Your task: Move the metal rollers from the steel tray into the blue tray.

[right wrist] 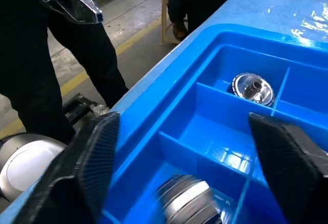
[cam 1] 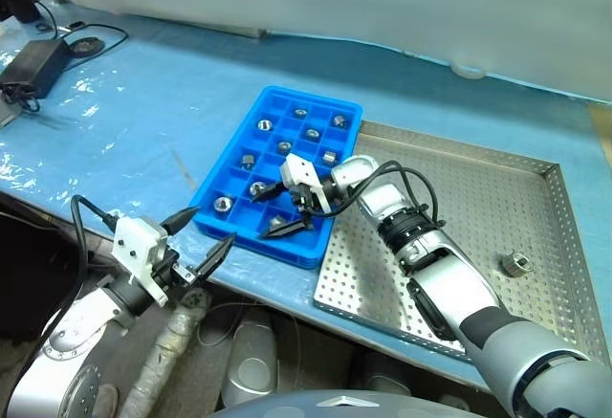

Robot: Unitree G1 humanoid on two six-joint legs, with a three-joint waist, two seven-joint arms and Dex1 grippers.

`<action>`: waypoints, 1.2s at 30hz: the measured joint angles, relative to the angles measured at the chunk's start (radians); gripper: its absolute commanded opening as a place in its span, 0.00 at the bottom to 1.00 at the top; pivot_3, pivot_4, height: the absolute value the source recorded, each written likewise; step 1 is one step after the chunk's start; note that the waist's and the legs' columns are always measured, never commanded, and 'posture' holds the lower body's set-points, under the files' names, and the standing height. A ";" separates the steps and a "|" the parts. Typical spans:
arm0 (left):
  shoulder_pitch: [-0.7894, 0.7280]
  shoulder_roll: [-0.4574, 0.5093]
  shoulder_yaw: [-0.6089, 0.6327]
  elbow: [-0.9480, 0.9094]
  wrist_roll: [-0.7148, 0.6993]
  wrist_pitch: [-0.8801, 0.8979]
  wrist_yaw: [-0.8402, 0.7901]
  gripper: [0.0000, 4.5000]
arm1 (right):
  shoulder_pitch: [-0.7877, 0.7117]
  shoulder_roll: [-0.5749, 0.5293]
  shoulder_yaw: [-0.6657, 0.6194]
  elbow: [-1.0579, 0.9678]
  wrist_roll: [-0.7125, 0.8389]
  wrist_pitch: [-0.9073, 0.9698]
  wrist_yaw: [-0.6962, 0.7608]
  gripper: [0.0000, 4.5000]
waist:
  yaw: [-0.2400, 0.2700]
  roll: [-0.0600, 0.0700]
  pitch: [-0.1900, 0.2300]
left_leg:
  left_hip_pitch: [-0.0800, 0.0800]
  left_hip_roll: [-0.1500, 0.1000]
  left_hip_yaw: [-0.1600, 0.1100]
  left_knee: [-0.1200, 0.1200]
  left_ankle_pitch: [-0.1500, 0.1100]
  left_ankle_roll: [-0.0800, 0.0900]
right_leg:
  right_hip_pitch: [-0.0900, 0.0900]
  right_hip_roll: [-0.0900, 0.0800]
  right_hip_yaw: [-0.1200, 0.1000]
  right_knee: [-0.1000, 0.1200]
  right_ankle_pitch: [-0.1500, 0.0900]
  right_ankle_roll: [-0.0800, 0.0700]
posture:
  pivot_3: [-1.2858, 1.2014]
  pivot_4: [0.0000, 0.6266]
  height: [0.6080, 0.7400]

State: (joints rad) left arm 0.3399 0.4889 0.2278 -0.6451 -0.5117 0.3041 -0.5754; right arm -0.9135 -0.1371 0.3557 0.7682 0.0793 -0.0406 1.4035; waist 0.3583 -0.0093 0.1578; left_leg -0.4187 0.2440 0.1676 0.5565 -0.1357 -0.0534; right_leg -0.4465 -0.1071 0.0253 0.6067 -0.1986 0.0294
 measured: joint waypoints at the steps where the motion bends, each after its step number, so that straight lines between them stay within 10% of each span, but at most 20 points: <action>1: -0.007 0.001 -0.002 0.000 -0.001 0.004 0.000 0.98 | 0.000 -0.002 -0.001 0.000 0.000 -0.001 -0.004 0.92 | 0.002 0.000 0.000 | 0.000 0.000 0.000 0.000 0.000 0.000 | 0.000 0.000 0.000 0.000 0.000 0.000 | 0.77 0.24 1.00; 11: -0.259 0.007 -0.121 0.109 -0.017 0.053 -0.057 0.98 | 0.014 -0.108 -0.099 -0.112 0.022 0.077 -0.049 0.92 | -0.015 0.004 0.001 | 0.002 0.000 0.000 0.005 0.001 -0.001 | 0.004 0.000 0.001 0.004 0.000 0.000 | 0.63 0.24 1.00; 26: -0.783 -0.160 -0.366 0.676 0.048 -0.056 -0.360 0.98 | 0.390 -0.379 -0.465 -0.694 0.145 0.427 -0.435 0.92 | -0.287 0.002 0.000 | 0.006 -0.002 0.002 0.007 0.005 -0.007 | 0.005 0.000 0.004 0.007 0.001 0.000 | 0.42 0.24 1.00; 36: -0.852 -0.223 -0.394 0.831 0.096 -0.125 -0.467 0.98 | 0.604 -0.434 -0.602 -0.829 0.176 0.637 -0.663 0.92 | -0.346 0.003 0.000 | 0.010 -0.002 0.006 0.007 0.002 -0.001 | 0.008 -0.001 0.006 0.003 0.001 0.000 | 0.39 0.24 1.00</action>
State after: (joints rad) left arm -0.5118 0.2664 -0.1662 0.1860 -0.4155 0.1787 -1.0423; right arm -0.3098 -0.5714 -0.2468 -0.0604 0.2556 0.5966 0.7402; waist 0.0127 -0.0067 0.1581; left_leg -0.4087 0.2420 0.1741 0.5630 -0.1342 -0.0541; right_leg -0.4385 -0.1076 0.0310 0.6096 -0.1975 0.0295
